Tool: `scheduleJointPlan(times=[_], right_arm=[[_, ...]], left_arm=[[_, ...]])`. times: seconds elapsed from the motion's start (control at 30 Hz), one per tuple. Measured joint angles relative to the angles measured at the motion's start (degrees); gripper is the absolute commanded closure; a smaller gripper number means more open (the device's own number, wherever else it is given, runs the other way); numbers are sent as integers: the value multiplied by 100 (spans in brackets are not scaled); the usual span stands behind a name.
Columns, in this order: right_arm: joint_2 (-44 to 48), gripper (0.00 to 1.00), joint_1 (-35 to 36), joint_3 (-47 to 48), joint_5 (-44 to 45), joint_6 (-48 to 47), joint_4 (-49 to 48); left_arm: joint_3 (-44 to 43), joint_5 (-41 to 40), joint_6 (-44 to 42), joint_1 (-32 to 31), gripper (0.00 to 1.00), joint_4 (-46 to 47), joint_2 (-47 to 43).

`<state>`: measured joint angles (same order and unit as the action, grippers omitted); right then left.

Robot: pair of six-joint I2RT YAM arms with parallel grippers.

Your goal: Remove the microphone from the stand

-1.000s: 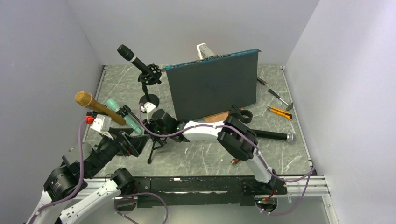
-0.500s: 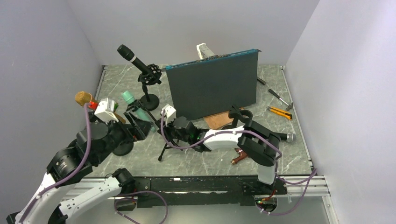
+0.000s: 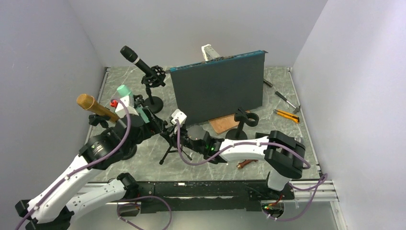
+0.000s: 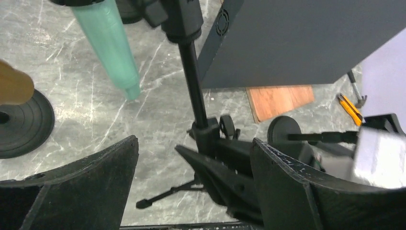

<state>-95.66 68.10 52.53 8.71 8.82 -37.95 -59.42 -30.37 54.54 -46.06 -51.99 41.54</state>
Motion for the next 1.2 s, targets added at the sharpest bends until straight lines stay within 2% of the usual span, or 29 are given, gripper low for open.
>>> scheduleJointPlan(times=[0.17,0.33,0.37,0.43,0.6,0.63,0.67,0.7,0.73,0.93,0.97,1.03,1.07,1.13,1.2], right_arm=[[133,100,146,-122,85,-164,-127],[216,100,153,-295,109,-212,-125],[225,100,155,-317,114,-227,-125],[247,100,162,-361,114,-254,-120],[299,100,208,-409,105,-308,-120],[302,100,216,-411,103,-321,-120],[302,100,225,-415,116,-319,-120],[306,100,223,-426,153,-317,-120],[313,100,212,-437,199,-299,-120],[334,100,173,-442,393,-122,-267],[343,97,173,-442,413,-129,-267],[348,62,177,-442,433,-138,-262],[350,49,181,-439,448,-144,-267],[378,31,205,-437,380,-271,-243],[452,20,264,-437,350,-372,-192]], left_arm=[[-50,-162,-2,155,18,162,494],[-39,-87,-166,621,25,415,658],[-39,-72,-223,715,27,490,658],[-39,-4,-356,903,38,638,667],[-37,289,-688,1147,43,1019,798],[-33,356,-728,1176,52,1078,837],[-26,400,-758,1193,79,1121,883],[-7,428,-780,1215,97,1152,903],[20,452,-789,1239,100,1167,918],[70,741,-584,1213,100,1646,911],[94,754,-634,1213,100,1700,890],[136,785,-752,1213,100,1784,841],[155,807,-841,1213,100,1834,809],[203,852,-1117,1213,100,1928,737],[291,839,-1685,1231,100,1915,627]])
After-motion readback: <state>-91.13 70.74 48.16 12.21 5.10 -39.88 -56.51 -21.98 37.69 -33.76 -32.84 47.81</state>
